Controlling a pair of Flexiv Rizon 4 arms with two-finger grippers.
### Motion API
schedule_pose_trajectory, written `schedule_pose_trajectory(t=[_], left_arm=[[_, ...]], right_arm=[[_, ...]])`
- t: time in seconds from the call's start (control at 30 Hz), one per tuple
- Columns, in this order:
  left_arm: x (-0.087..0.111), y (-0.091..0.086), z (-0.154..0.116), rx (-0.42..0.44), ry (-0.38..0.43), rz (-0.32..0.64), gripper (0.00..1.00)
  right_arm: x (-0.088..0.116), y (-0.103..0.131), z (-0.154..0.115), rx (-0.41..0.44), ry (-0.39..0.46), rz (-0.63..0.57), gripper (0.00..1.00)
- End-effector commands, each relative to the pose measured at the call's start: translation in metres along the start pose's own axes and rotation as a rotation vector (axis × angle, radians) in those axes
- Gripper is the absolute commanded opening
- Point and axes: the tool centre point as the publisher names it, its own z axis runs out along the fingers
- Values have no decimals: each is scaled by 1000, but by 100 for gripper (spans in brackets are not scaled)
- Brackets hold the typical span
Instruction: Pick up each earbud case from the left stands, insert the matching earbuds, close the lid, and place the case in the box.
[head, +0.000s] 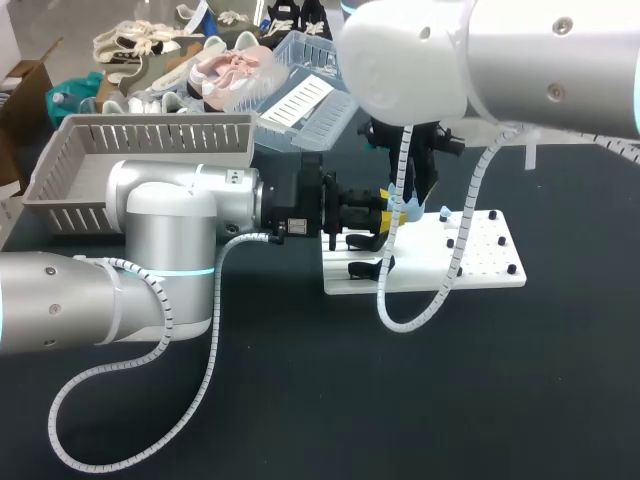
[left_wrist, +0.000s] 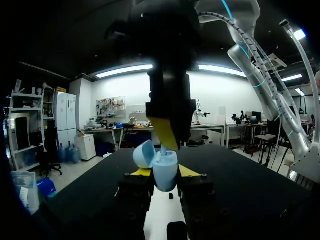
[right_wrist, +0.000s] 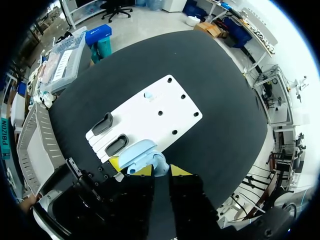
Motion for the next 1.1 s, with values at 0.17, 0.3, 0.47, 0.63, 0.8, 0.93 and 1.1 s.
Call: schedule_pose_trajectory(t=[0.17,0.3,0.47,0.63,0.8,0.93,1.1], left_arm=[[1,0,0,-1,-2,1,0],[1,0,0,-1,-2,1,0],[1,0,0,-1,-2,1,0],[1,0,0,-1,-2,1,0],[1,0,0,-1,-2,1,0],[1,0,0,-1,-2,1,0],[1,0,0,-1,-2,1,0]], right_arm=[[0,3,2,7,6,-2,42],[0,4,3,5,7,-4,44],[1,3,1,0,6,-4,43],[1,1,0,-5,4,3,46],[1,1,0,-7,1,5,49],[2,0,-1,-12,-1,6,63],[2,-1,-2,-13,-4,6,67]])
